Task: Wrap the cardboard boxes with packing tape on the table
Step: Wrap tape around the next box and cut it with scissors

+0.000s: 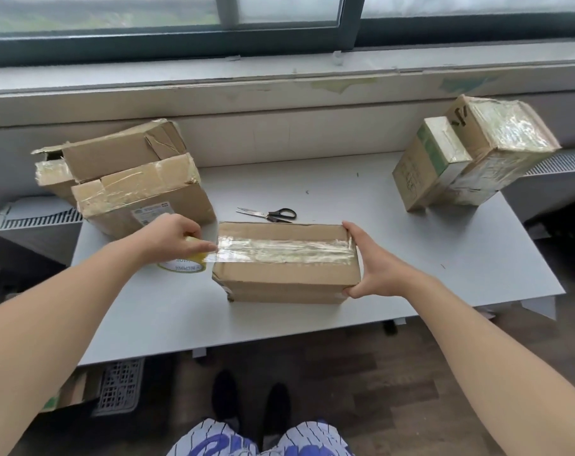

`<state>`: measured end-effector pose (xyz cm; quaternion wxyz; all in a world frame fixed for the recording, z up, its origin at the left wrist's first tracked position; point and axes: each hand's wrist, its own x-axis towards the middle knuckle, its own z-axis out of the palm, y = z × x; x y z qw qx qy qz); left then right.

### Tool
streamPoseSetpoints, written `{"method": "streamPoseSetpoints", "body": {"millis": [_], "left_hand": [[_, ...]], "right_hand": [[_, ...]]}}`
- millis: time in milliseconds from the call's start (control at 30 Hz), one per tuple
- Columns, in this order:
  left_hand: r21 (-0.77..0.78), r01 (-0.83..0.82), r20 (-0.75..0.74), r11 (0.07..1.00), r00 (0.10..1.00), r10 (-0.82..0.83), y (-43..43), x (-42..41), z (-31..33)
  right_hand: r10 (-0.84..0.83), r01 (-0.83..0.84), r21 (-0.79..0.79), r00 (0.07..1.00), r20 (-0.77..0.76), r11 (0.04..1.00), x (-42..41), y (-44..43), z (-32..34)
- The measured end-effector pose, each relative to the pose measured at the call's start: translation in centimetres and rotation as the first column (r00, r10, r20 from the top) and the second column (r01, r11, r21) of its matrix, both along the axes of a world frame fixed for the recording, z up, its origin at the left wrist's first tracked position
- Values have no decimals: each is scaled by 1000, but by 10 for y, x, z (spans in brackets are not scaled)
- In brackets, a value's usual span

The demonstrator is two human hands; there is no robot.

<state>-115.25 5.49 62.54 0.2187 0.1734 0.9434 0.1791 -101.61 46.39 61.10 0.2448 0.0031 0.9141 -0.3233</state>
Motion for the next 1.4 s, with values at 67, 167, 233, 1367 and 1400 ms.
{"method": "streamPoseSetpoints", "body": {"millis": [67,167,233,1367,1400], "left_hand": [[7,-21,-11,1000,1000,21,0,4,-6],[26,-45,4,999,999,44,-2,8,-16],[21,-57,37,998,998,57,-2,10,-17],[182,-20,501,983,862,-76,-22,-13,-29],[199,-35,520,979,851,-75,-23,-13,-29]], "right_hand": [[-3,3,28,1000,5,1000,1,-1,1],[16,-17,99,1000,5,995,3,-4,1],[59,-57,202,998,-7,978,5,-8,0],[214,-197,645,975,52,738,-58,-259,24],[221,-209,668,973,68,714,-61,-260,27]]}}
